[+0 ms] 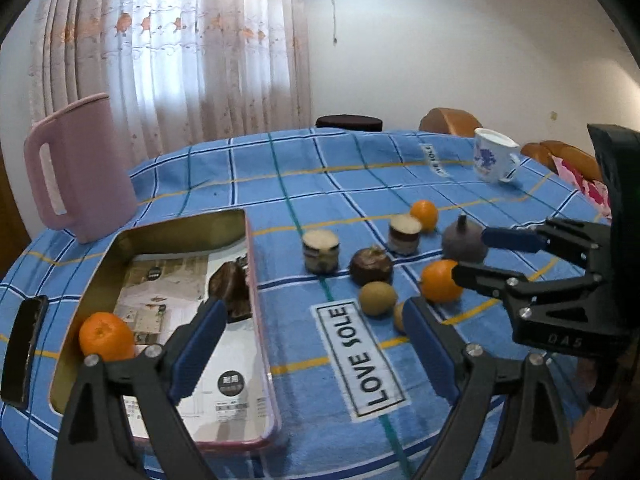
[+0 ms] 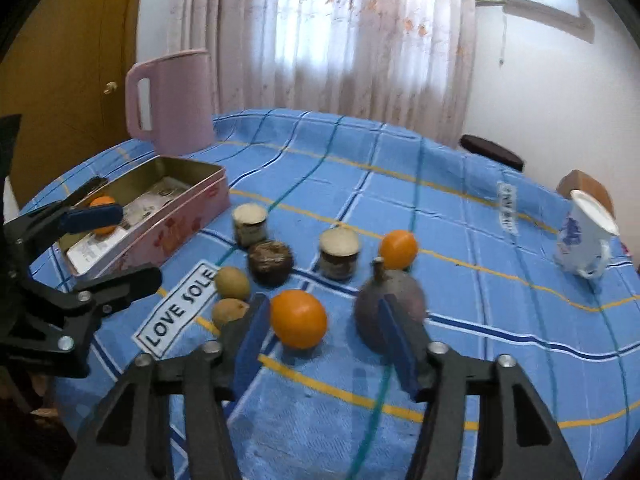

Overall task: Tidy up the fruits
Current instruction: 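Grasp a small orange with the right gripper while the left gripper grasps a tan round fruit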

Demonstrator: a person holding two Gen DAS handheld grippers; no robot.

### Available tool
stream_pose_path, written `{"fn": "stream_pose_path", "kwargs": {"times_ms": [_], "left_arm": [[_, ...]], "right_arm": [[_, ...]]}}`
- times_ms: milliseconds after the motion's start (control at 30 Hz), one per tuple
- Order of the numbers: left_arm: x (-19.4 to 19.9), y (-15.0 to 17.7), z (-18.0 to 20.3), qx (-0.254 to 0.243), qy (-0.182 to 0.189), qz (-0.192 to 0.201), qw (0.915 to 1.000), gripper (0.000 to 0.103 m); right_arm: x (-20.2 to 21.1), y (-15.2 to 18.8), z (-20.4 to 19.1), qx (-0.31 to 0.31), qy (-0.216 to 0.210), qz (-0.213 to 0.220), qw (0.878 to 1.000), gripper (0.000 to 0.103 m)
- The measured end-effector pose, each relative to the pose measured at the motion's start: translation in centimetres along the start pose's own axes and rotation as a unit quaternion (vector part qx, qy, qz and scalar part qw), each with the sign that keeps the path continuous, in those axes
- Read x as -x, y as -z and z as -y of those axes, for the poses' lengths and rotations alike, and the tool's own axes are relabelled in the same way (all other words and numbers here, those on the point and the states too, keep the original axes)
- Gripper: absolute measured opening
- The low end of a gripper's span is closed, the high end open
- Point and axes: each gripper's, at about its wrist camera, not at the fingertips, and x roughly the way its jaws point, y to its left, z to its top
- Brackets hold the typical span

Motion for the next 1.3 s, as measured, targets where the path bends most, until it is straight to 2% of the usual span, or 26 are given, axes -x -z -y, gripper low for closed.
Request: {"fn": "stream_pose_path", "kwargs": {"times_ms": [100, 267, 367, 433, 500, 600, 667, 733, 867, 1000, 1133, 1233, 1300], "left_arm": [[0.3, 0.1, -0.6, 0.013, 0.004, 0.003, 0.9999, 0.092], [0.3, 0.1, 0.3, 0.001, 0.016, 0.003, 0.9999, 0.092], [0.1, 0.0, 0.9, -0.005, 0.021, -0.001, 0.9998, 0.090], [0.1, -0.1, 1.2, -0.008, 0.028, -0.004, 0.9996, 0.080], [0.0, -0.4, 1.7, -0.011, 0.032, -0.010, 0.9994, 0.072], [-0.7, -0.7, 2.5, -0.012, 0.040, -0.022, 0.9989, 0.070], [-1.2, -0.8, 3.1, -0.013, 0.045, -0.035, 0.9983, 0.067], [-1.7, -0.8, 3.8, -0.019, 0.048, -0.046, 0.9976, 0.065], [-2.7, -0.7, 5.4, -0.034, 0.051, -0.069, 0.9958, 0.056], [-4.4, -0.4, 6.4, -0.035, 0.062, -0.104, 0.9921, 0.035], [-5.4, -0.2, 7.0, -0.034, 0.067, -0.122, 0.9897, 0.034], [-5.7, -0.4, 6.8, -0.026, 0.067, -0.118, 0.9905, 0.028], [-5.6, -0.5, 6.4, -0.015, 0.077, -0.113, 0.9905, 0.028]], "right_arm": [[-0.9, 0.2, -0.5, 0.013, -0.015, -0.020, 1.000, 0.046], [-3.1, 0.1, -0.4, 0.004, -0.038, -0.067, 0.997, 0.043], [-3.3, 0.2, -0.2, -0.001, -0.043, -0.072, 0.996, 0.040], [-2.9, 0.2, -0.2, 0.001, -0.045, -0.064, 0.997, 0.039], [-1.8, 0.2, -0.2, 0.000, -0.035, -0.037, 0.999, 0.039], [0.2, 0.3, 0.6, -0.021, -0.017, 0.017, 1.000, 0.039], [0.8, 0.4, 1.5, -0.045, -0.011, 0.032, 0.998, 0.039], [1.1, 0.5, 2.5, -0.071, -0.007, 0.040, 0.997, 0.039], [1.4, 0.4, 2.8, -0.081, -0.006, 0.048, 0.996, 0.039], [1.5, 0.6, 2.8, -0.081, -0.006, 0.052, 0.995, 0.040], [1.4, 0.6, 3.1, -0.086, -0.011, 0.053, 0.995, 0.040], [1.5, 0.6, 3.2, -0.087, -0.015, 0.053, 0.995, 0.040], [1.5, 0.6, 3.2, -0.088, -0.015, 0.056, 0.994, 0.040]]}}
